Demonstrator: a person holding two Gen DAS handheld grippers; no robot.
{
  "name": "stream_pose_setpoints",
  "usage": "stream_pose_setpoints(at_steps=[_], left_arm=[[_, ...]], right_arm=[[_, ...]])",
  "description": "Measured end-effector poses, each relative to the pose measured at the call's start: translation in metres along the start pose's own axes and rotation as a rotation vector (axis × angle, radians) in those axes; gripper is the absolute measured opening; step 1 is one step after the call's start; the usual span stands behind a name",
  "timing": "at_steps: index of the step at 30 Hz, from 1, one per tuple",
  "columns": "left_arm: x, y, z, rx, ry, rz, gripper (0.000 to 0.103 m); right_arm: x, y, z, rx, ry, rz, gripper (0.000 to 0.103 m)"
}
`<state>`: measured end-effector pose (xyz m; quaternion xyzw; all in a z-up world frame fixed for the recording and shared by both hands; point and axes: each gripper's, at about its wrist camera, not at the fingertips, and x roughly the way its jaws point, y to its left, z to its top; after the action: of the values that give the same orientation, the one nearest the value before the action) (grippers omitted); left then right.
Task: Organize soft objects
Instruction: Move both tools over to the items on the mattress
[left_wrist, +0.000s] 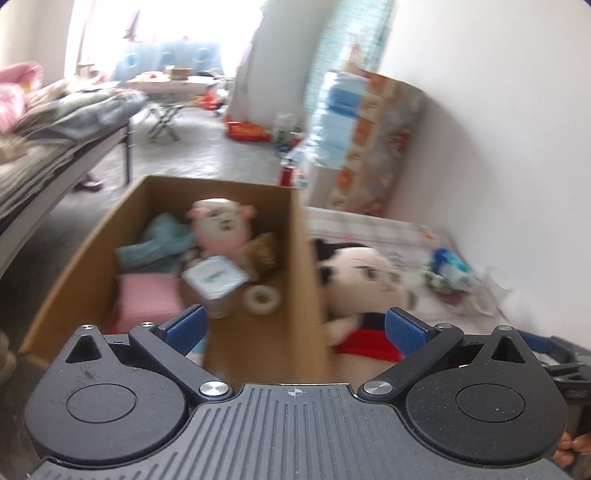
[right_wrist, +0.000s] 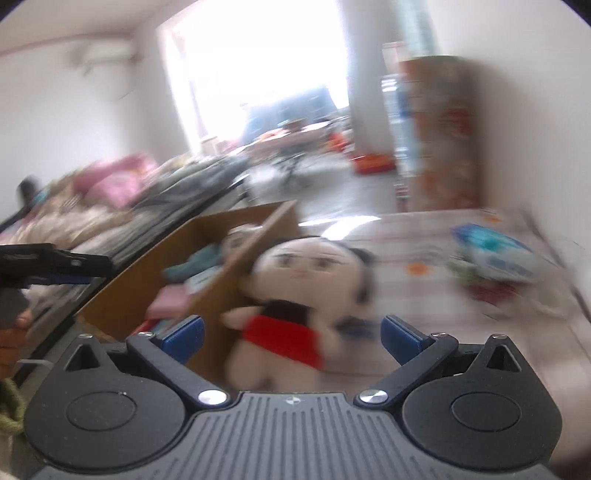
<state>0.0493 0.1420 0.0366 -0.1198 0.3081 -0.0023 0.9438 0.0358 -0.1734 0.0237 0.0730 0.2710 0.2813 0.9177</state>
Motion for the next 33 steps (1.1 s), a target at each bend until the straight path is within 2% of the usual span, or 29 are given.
stream_pose_setpoints(at_steps=[5,9,13,15,19,23,27,30,33], left_arm=[[0.009,-0.059,0.006,0.091,0.017,-0.075,0.103],[0.023,-0.109,0.015,0.161,0.030,-0.119,0.103],[0.049,-0.156,0.037,0.198,0.060,-0.179,0.103],[0.072,-0.176,0.052,0.176,0.105,-0.220,0.103],[0.140,-0.207,0.083,0.045,0.238,-0.265,0.102],[0.220,-0.229,0.101,-0.041,0.320,-0.219,0.094],[0.295,-0.237,0.101,-0.126,0.430,-0.185,0.074],[0.337,-0.241,0.097,-0.158,0.499,-0.163,0.069],[0.361,-0.245,0.094,-0.148,0.522,-0.146,0.062]], right_arm=[[-0.011,-0.054,-0.012,0.140,-0.083,-0.090,0.103],[-0.010,-0.088,-0.019,0.208,-0.138,-0.103,0.103],[0.003,-0.109,-0.027,0.239,-0.152,-0.102,0.103],[0.008,-0.116,-0.030,0.247,-0.161,-0.092,0.103],[0.017,-0.129,-0.032,0.262,-0.184,-0.077,0.103],[0.019,-0.139,-0.033,0.265,-0.212,-0.075,0.103],[0.025,-0.152,-0.035,0.287,-0.224,-0.071,0.103],[0.027,-0.161,-0.036,0.303,-0.234,-0.066,0.103],[0.030,-0.169,-0.038,0.310,-0.242,-0.072,0.103]])
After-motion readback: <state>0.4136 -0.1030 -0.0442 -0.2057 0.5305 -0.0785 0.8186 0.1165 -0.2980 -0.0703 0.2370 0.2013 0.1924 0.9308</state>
